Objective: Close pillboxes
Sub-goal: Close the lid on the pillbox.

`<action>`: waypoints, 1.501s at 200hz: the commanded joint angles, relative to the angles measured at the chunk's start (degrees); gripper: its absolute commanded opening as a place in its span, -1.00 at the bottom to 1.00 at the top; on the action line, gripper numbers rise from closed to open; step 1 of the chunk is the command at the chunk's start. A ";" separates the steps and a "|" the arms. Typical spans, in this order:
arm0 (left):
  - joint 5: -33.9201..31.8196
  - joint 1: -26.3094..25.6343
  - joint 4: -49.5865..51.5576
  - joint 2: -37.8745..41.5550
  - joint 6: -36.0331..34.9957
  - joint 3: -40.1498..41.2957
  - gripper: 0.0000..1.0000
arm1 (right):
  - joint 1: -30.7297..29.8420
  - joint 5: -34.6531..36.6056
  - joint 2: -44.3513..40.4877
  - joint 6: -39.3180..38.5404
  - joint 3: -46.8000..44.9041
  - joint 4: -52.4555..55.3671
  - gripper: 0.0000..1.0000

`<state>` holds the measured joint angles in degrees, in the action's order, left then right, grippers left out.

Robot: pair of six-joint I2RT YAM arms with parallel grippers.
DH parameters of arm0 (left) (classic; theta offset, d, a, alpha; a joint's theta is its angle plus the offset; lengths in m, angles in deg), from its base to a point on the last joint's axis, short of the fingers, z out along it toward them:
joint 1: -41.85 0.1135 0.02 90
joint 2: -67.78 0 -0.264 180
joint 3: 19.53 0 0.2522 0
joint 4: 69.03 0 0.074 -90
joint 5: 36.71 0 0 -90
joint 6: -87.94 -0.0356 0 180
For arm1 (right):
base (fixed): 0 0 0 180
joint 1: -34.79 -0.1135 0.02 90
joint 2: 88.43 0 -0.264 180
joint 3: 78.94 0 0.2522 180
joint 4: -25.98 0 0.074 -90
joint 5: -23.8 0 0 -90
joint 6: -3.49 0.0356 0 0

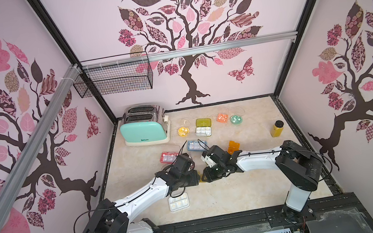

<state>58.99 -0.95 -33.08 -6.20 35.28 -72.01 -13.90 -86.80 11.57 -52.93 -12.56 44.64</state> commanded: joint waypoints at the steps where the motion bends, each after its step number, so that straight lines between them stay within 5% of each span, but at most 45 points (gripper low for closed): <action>1: -3.02 0.51 1.83 1.84 0.70 -1.68 -0.09 | -0.36 0.89 0.62 0.52 2.39 0.28 -0.25; 77: 0.57 8.76 -2.18 -1.76 -0.79 -5.73 0.03 | -0.36 1.17 1.42 0.30 2.54 0.10 -0.25; 150: 4.85 8.75 -2.96 -8.41 -2.17 -6.21 0.03 | -0.36 2.04 1.16 0.08 2.90 0.28 -0.27; 300: 5.07 6.92 -4.53 -8.38 -0.77 -1.23 -0.07 | -0.36 2.74 3.26 0.97 4.85 1.95 -0.34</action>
<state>63.69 6.20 -36.31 -14.66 34.23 -73.91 -13.90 -84.94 13.72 -52.38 -9.69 45.08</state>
